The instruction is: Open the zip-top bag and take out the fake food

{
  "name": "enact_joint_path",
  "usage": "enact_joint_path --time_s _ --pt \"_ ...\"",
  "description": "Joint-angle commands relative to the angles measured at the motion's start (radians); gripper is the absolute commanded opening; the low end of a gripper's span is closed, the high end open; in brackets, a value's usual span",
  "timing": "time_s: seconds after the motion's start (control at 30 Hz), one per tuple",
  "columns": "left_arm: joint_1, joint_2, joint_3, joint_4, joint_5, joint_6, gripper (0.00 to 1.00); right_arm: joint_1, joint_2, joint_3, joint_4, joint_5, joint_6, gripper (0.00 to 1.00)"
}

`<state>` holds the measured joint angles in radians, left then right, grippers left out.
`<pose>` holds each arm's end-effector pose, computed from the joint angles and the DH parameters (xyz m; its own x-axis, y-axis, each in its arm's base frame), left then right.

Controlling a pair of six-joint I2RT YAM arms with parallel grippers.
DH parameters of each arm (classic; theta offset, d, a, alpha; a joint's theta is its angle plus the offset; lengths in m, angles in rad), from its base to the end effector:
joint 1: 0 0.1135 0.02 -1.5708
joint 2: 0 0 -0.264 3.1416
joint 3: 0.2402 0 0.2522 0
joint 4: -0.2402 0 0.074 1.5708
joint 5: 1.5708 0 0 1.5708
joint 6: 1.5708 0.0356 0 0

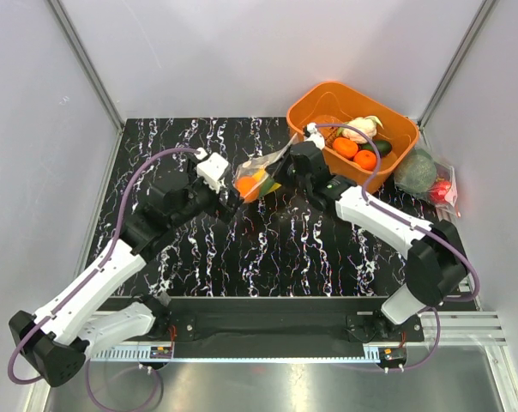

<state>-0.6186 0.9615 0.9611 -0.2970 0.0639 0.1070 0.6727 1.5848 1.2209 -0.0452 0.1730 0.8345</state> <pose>0.1768 -0.1286 0.3578 -0.1702 0.2520 -0.9526 0.6504 0.7550 0.0835 0.2964 0.2283 0.3030 -0.5722 0.4774 -0.6669 -0.0987 0.7671 0.6338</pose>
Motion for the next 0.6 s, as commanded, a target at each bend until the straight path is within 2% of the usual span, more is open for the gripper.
enact_joint_path --time_s 0.0,0.33,0.57 --pt "-0.015 -0.003 0.004 0.067 0.051 0.028 0.99 -0.009 -0.077 0.037 -0.015 -0.033 0.052 0.0" --pt "-0.035 0.078 0.021 0.039 0.12 0.042 0.99 -0.015 -0.151 -0.011 -0.018 -0.043 0.097 0.0" --pt "-0.047 0.124 0.025 0.027 0.086 0.042 0.97 -0.013 -0.192 -0.057 -0.013 -0.052 0.104 0.0"
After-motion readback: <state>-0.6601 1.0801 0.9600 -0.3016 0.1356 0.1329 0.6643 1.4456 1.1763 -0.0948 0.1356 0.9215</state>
